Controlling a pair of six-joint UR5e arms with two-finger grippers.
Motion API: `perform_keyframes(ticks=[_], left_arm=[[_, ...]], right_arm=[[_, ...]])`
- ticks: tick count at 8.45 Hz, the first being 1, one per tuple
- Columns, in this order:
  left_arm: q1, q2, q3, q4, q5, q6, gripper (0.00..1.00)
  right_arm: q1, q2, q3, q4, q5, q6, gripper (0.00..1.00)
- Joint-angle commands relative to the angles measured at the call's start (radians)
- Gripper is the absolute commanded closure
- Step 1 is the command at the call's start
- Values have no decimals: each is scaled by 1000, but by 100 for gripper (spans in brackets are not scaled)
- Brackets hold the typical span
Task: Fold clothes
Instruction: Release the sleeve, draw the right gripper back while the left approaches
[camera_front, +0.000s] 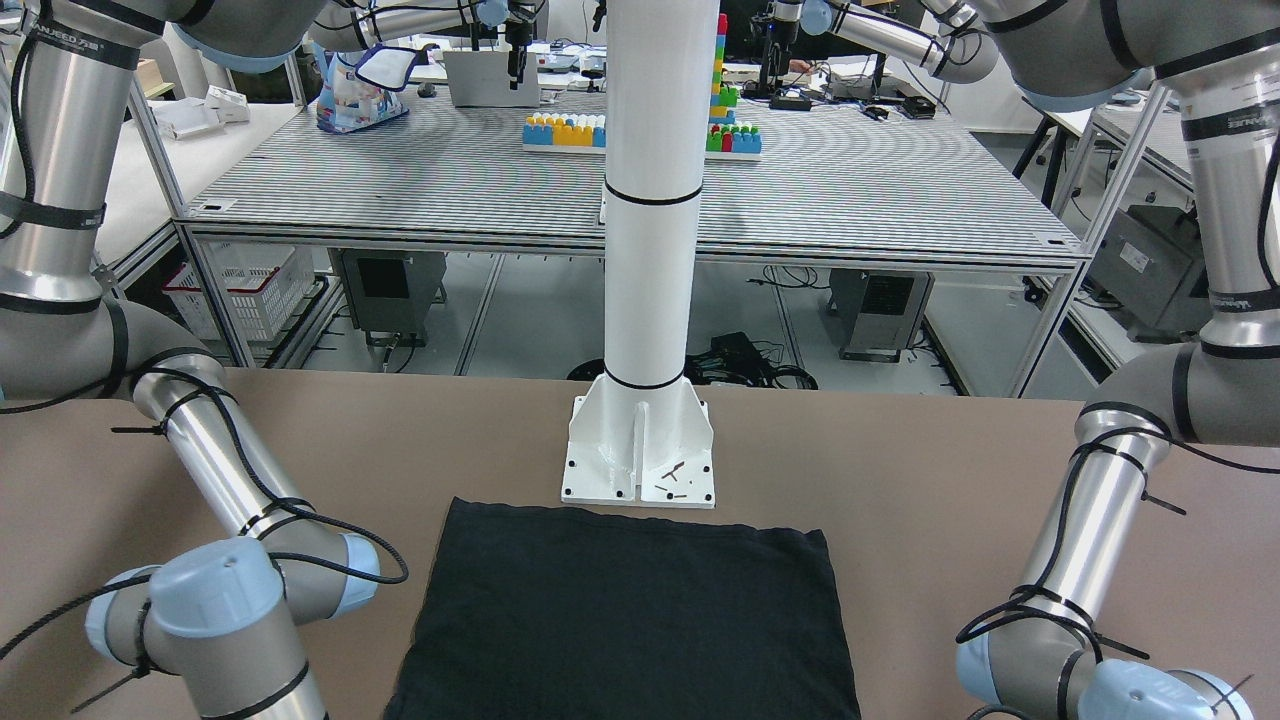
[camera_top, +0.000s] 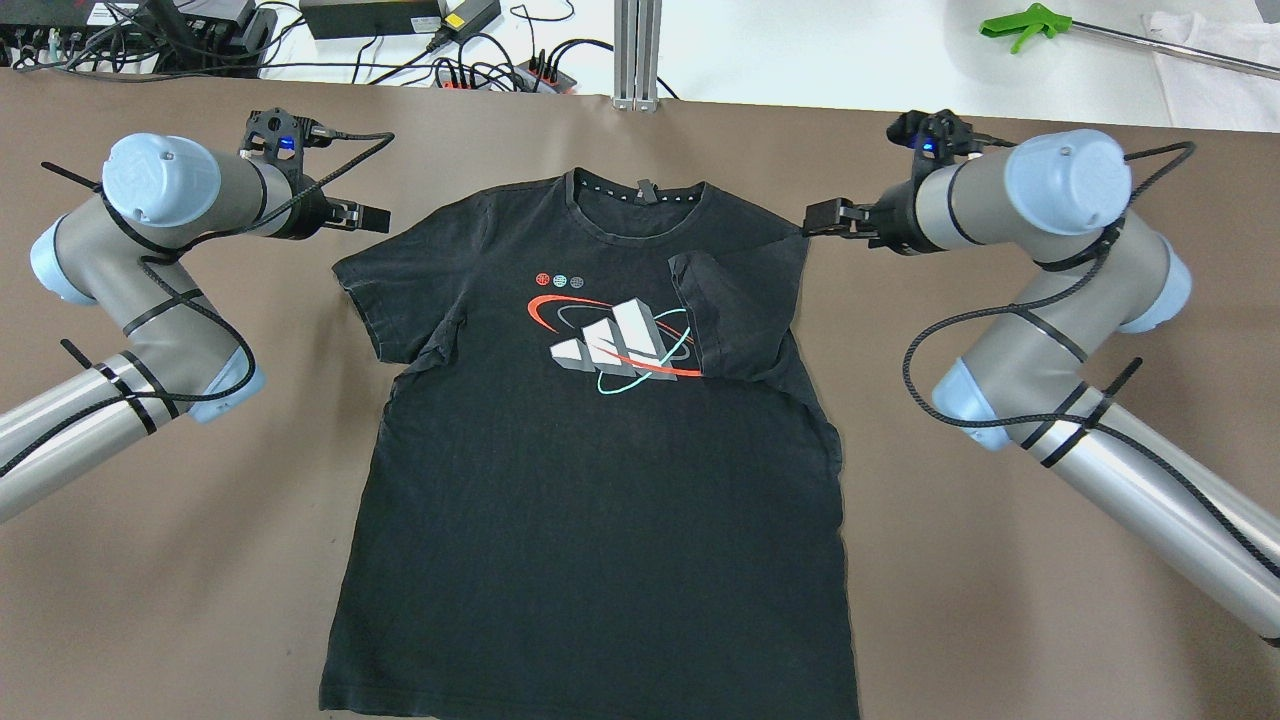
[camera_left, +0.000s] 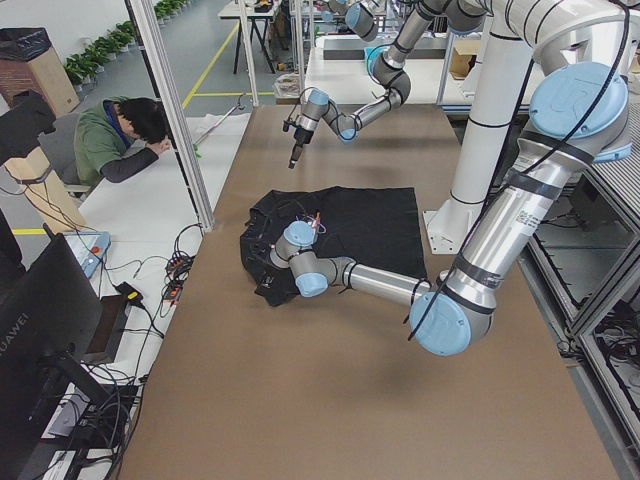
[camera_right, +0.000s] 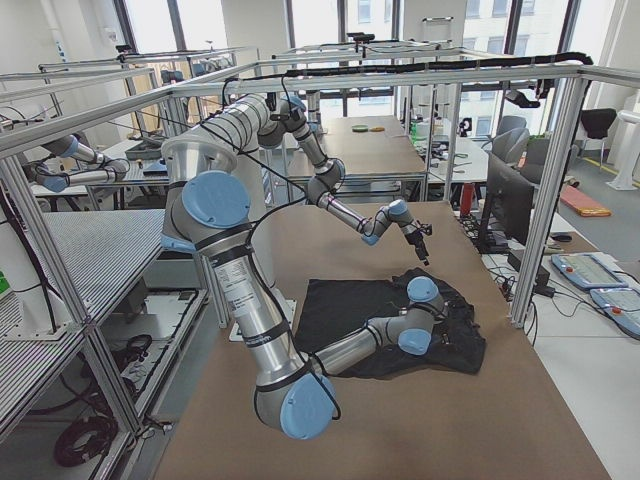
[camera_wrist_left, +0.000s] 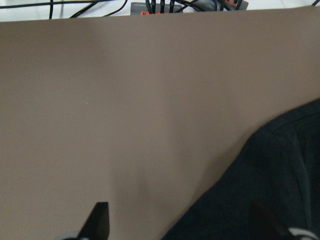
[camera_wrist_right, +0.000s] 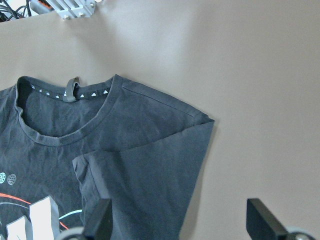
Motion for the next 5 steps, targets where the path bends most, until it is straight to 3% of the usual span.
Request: perform_keyframes(ticks=[1, 5], left_arm=[[12, 98, -82, 0, -6, 2, 0], [43, 87, -56, 6, 2, 4, 0]], right_arm=[[102, -137, 75, -2, 116, -106, 6], [165, -182, 79, 0, 180, -174, 6]])
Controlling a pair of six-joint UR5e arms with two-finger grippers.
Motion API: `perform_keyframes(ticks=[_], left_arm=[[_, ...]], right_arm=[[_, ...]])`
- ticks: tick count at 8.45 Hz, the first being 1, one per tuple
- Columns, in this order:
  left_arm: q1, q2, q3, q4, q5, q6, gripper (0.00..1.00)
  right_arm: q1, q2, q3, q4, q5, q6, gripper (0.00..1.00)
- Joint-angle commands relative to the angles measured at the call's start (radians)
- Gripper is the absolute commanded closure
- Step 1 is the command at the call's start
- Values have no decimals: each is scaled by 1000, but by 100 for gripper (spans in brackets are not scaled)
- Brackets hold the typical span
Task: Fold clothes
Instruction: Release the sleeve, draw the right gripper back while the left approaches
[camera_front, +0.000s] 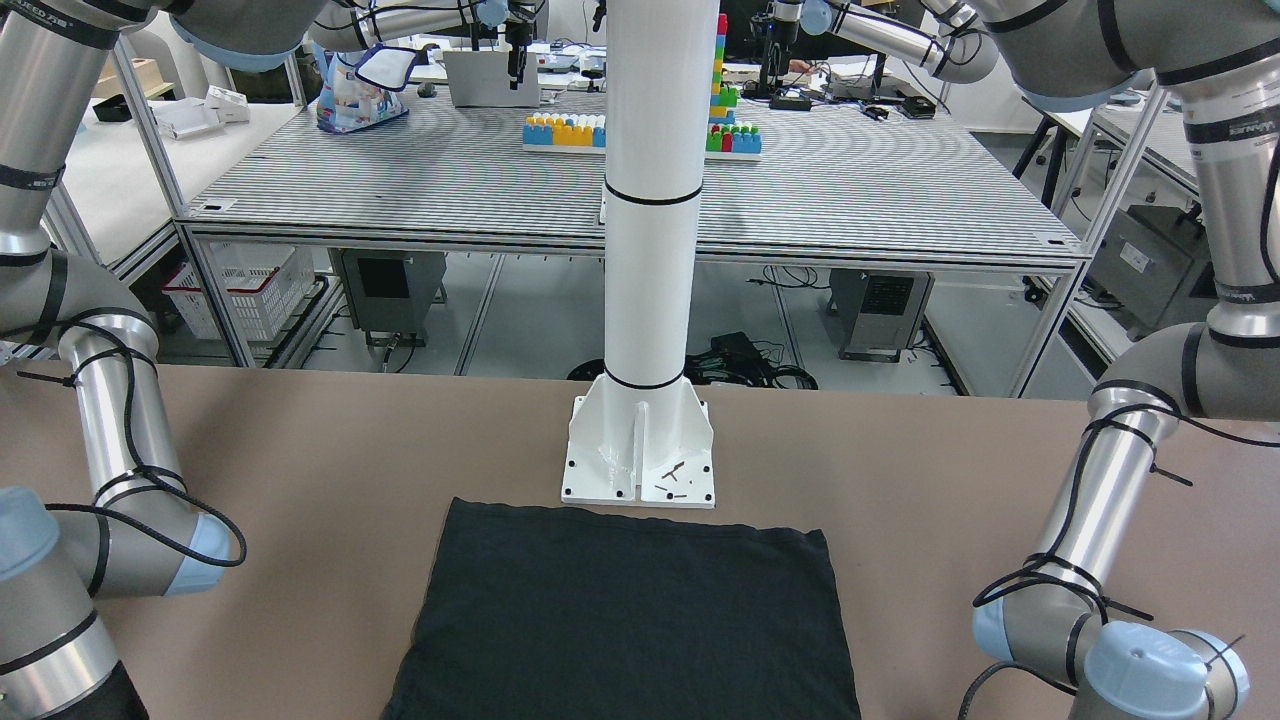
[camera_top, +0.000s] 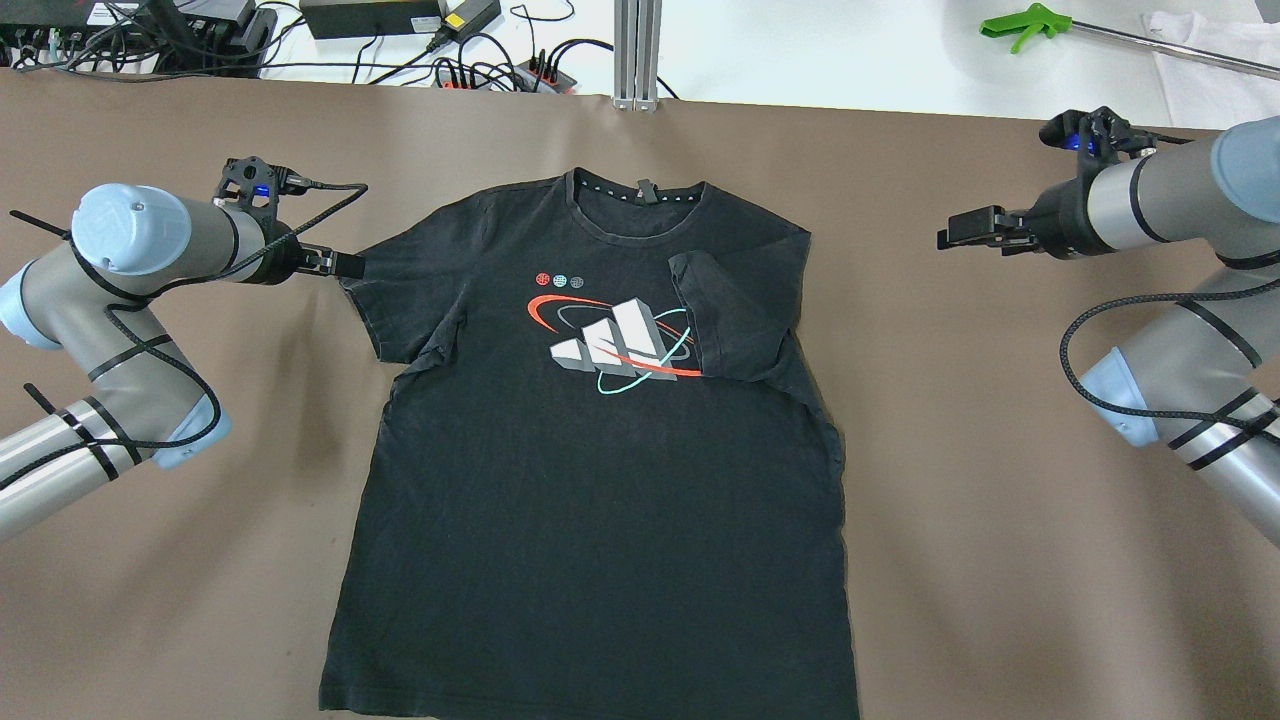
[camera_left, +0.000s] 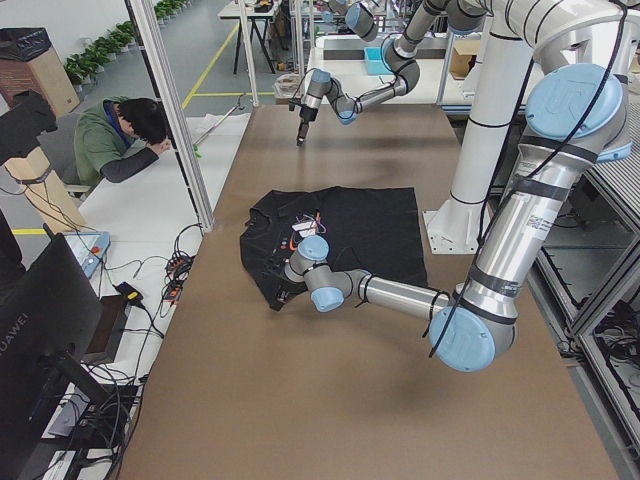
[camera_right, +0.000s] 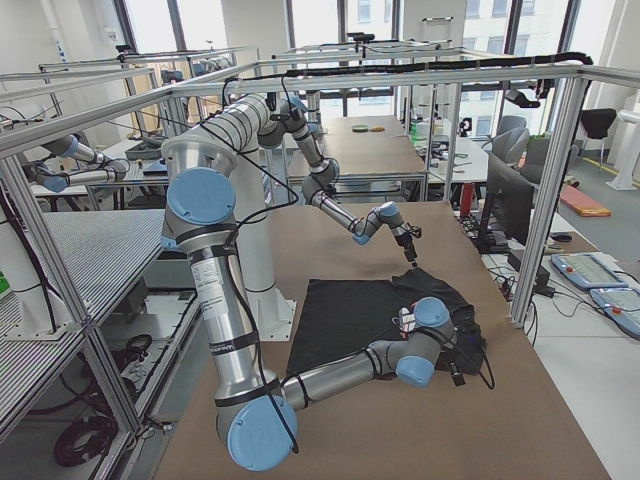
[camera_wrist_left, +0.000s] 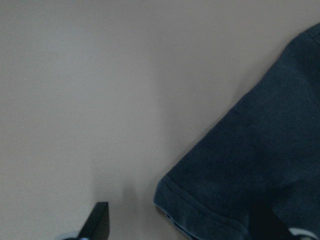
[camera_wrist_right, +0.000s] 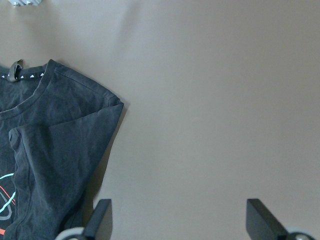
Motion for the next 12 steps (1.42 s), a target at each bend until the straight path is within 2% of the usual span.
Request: perform_keyframes(ticks=[1, 4, 5, 7, 8, 9, 10, 12], left_arm=[[13, -22, 34, 2, 6, 4, 0], [13, -51, 91, 1, 8, 6, 0], [13, -51, 94, 1, 8, 6, 3], [13, -55, 95, 1, 9, 1, 13], [15, -56, 95, -1, 11, -3, 27], [15, -55, 97, 1, 11, -5, 36], [15, -55, 97, 1, 11, -5, 36], [35, -56, 97, -1, 14, -6, 46]], right_arm=[[20, -15, 2, 1, 19, -23, 6], [22, -15, 2, 1, 16, -28, 6], [22, -15, 2, 4, 16, -28, 6], [22, -17, 2, 4, 16, -28, 6], [22, -18, 2, 4, 16, -30, 6], [22, -27, 2, 6, 17, -30, 6], [22, -27, 3, 7, 17, -28, 6], [22, -29, 3, 7, 16, -30, 6]])
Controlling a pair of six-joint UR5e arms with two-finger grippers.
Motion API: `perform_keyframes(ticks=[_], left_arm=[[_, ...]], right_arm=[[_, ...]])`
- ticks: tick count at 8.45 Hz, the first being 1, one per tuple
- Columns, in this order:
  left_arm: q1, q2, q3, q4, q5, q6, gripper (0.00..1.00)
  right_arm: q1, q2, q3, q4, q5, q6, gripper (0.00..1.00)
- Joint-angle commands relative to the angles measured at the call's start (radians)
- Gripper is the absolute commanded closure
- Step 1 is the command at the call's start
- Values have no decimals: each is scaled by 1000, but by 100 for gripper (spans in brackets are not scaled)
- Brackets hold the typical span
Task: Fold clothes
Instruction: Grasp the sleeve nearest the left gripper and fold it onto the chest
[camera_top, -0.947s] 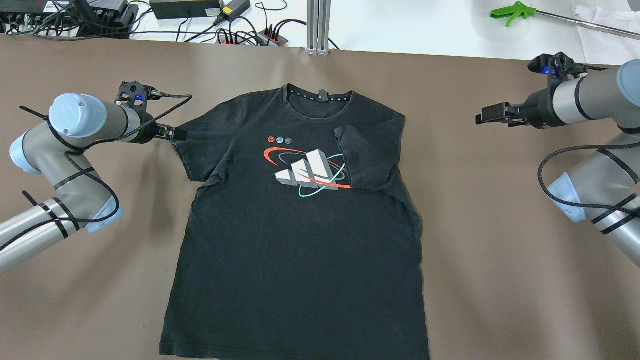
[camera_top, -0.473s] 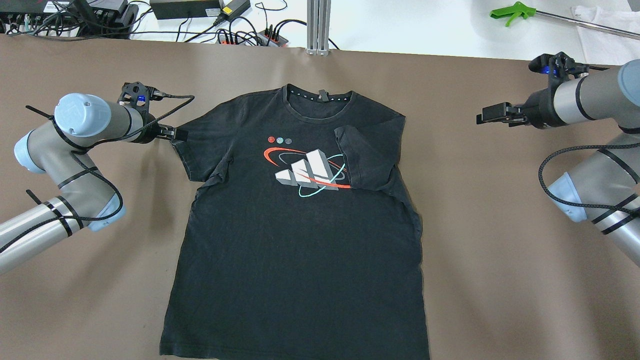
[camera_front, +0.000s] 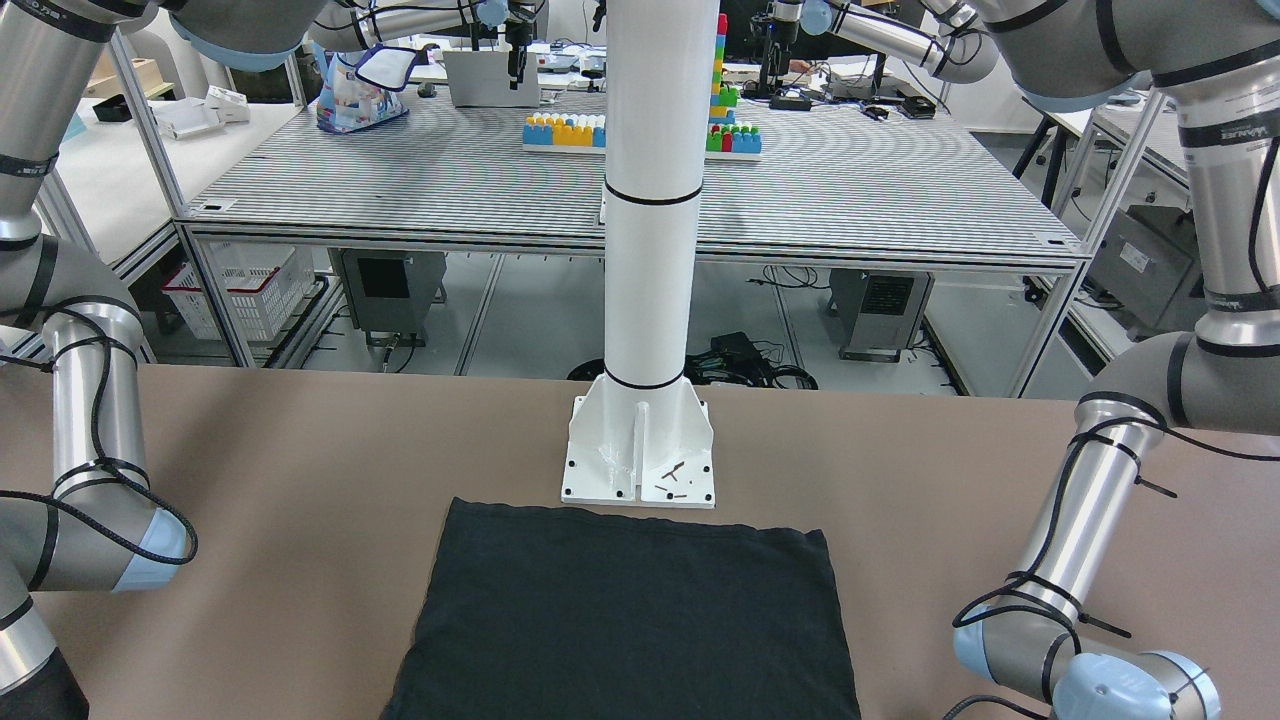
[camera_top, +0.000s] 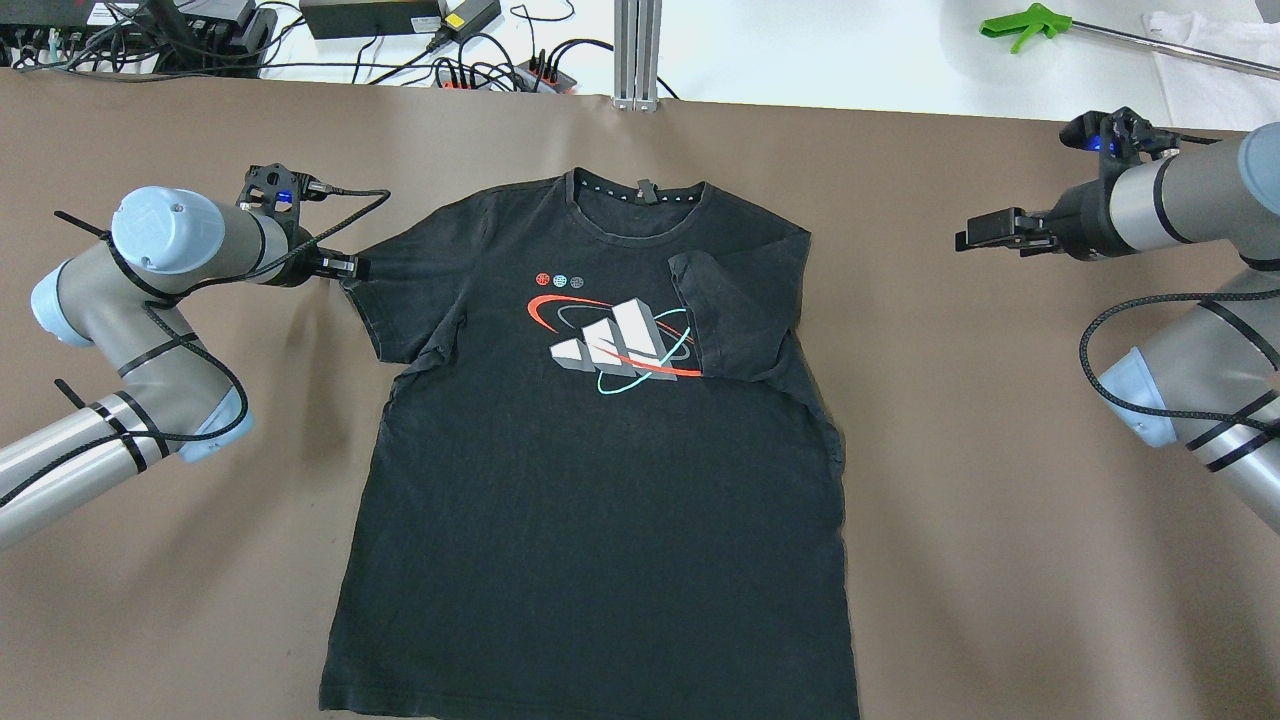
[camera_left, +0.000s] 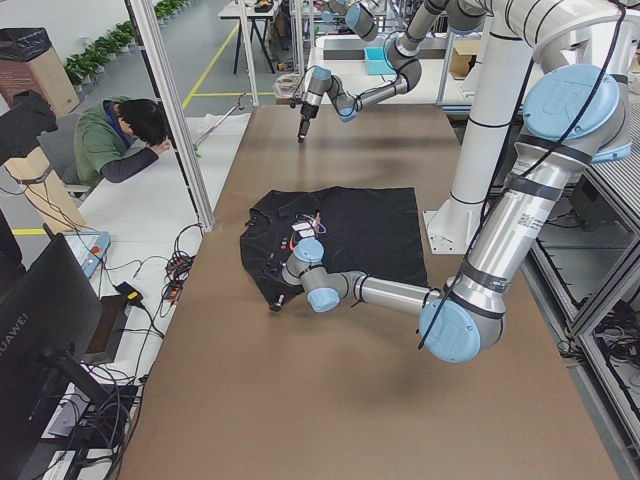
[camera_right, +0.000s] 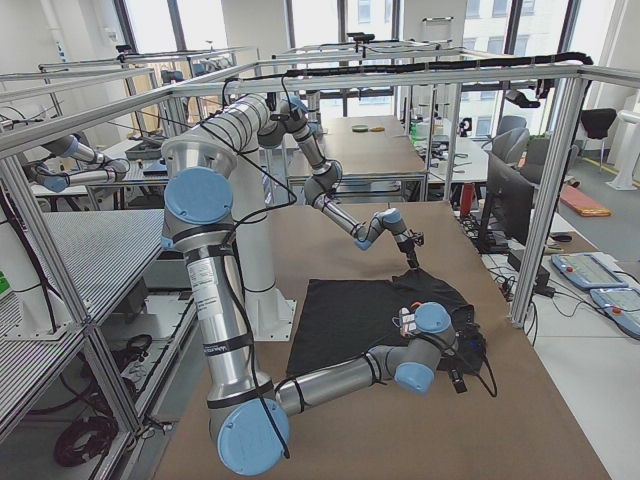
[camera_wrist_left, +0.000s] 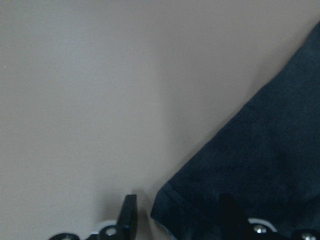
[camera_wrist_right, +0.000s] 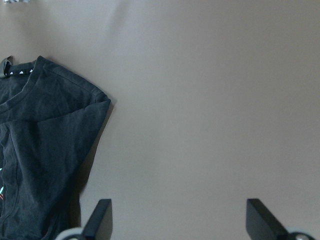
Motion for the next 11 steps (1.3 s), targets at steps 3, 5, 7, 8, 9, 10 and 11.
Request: perform_keyframes(ticks=[3, 5, 7, 8, 9, 10, 11], left_arm=[[13, -6, -12, -2, 1, -22, 100], [10, -40, -13, 8, -9, -23, 100], [4, -69, -48, 59, -17, -25, 100], [2, -89, -125, 184, -29, -31, 100], [5, -122, -206, 325, -31, -83, 100], [13, -195, -243, 455, -31, -150, 100], [46, -260, -241, 520, -20, -202, 100]], right_arm=[[0, -3, 0, 2, 0, 0, 6], [0, -3, 0, 2, -1, 0, 6], [0, -3, 0, 2, -1, 0, 6], [0, -3, 0, 2, -1, -1, 6], [0, -3, 0, 2, -1, -1, 6], [0, -3, 0, 2, -1, 0, 6], [0, -3, 0, 2, -1, 0, 6]])
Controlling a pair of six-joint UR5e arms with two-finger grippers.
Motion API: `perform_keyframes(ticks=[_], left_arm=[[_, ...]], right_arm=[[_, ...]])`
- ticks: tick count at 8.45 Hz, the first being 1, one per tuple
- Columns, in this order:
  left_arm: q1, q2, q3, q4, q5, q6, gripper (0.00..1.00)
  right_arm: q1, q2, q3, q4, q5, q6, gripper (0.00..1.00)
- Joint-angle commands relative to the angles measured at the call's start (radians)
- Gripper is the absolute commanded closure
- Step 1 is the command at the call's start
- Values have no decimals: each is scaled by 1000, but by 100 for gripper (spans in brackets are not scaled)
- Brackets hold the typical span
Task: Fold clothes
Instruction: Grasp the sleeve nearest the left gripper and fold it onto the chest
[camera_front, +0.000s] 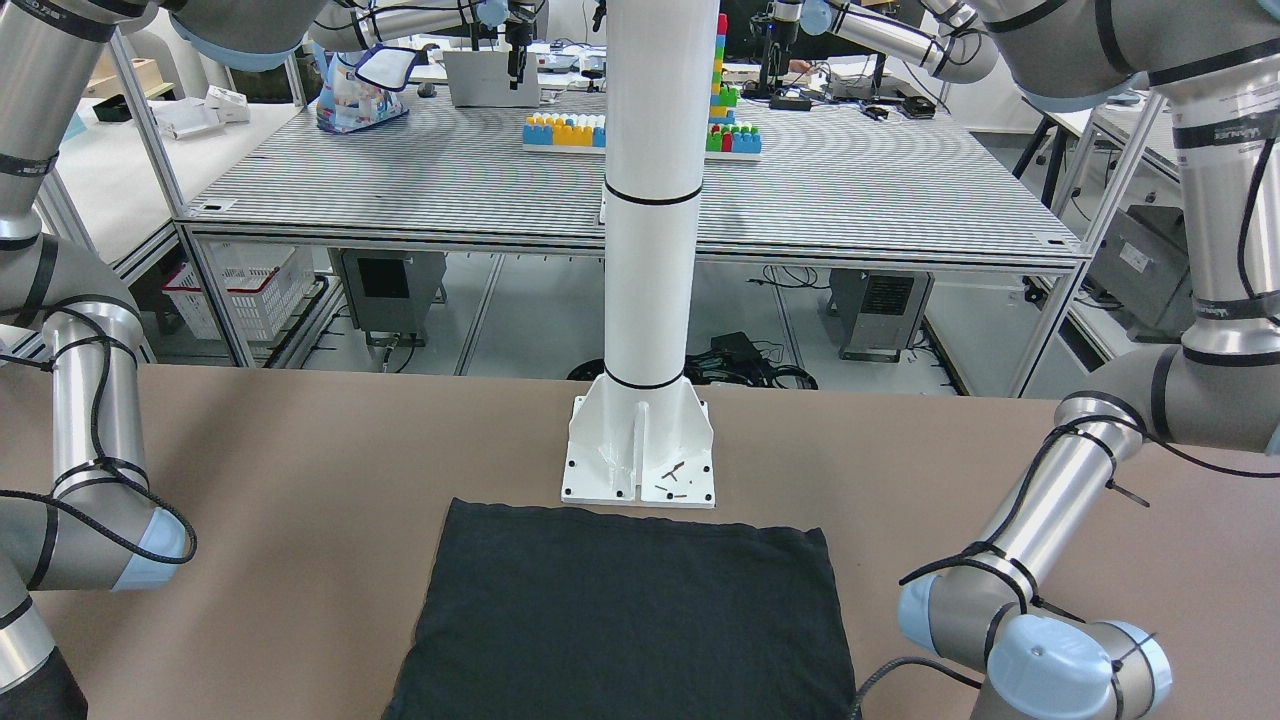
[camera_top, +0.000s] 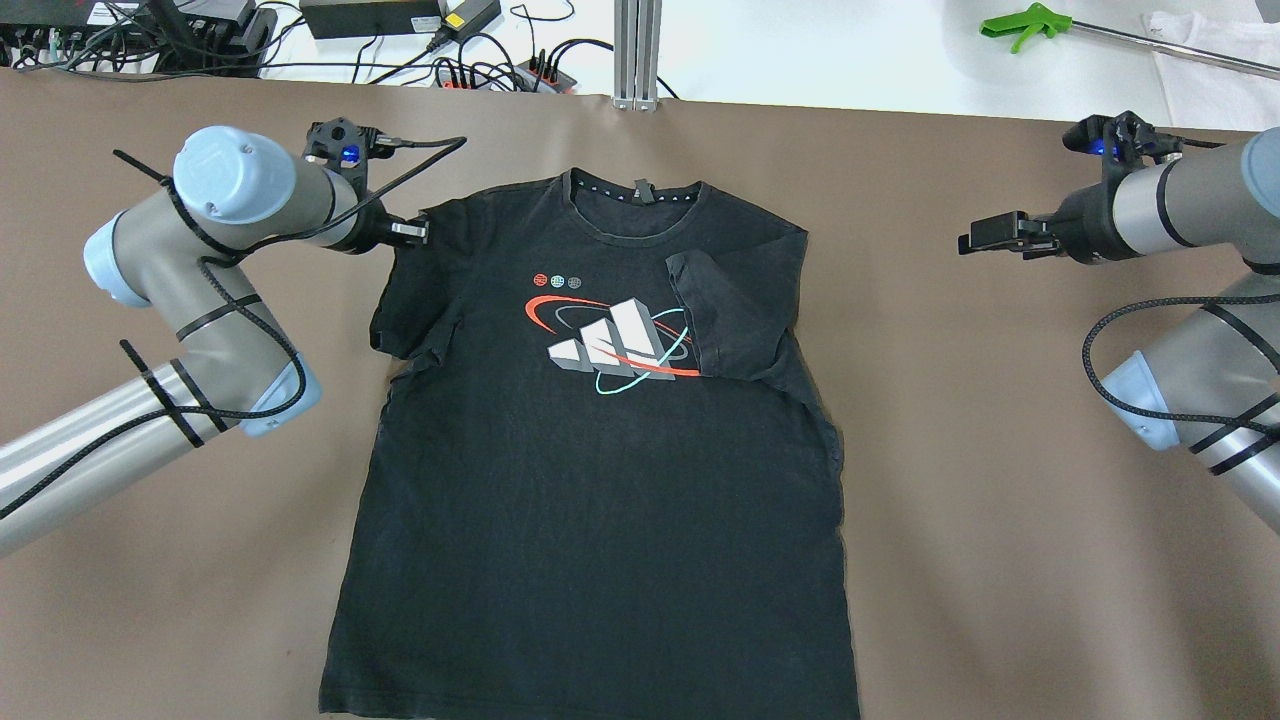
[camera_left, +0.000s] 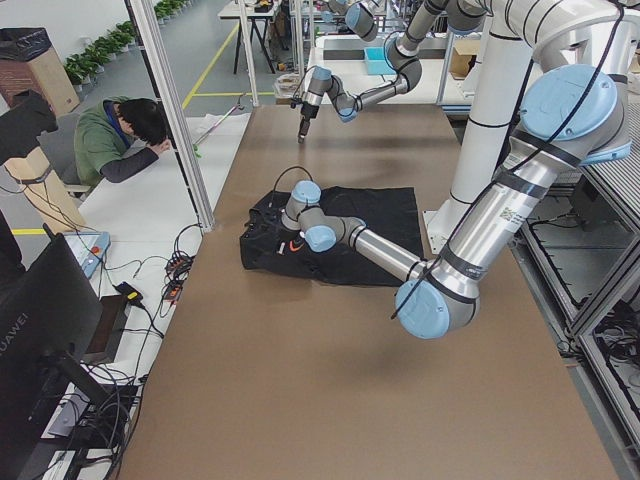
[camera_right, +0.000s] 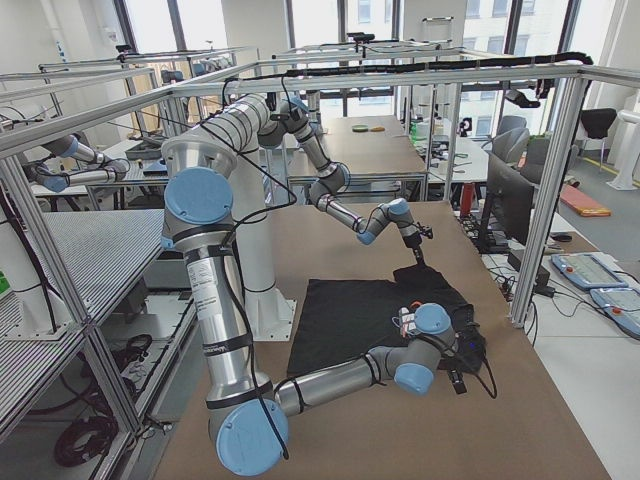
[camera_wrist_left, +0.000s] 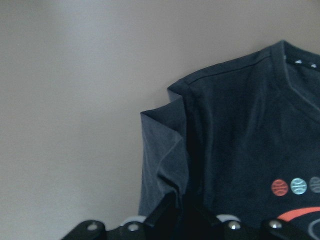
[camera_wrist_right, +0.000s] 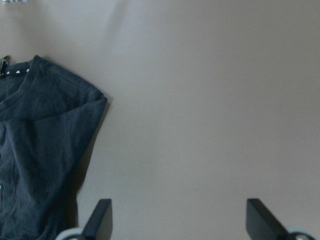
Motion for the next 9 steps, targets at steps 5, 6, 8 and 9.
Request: perform_keyframes(ticks=[5, 6, 8, 9], left_arm=[[90, -269, 245, 71, 111, -141, 100], [90, -270, 265, 53, 113, -139, 100], [90, -275, 264, 51, 113, -141, 100], [90, -276, 264, 51, 111, -139, 51]], right_arm=[[-2, 0, -3, -2, -12, 1, 6], [-2, 0, -3, -2, -12, 1, 6], [-2, 2, -3, -2, -15, 1, 6], [-2, 2, -3, -2, -15, 1, 6]])
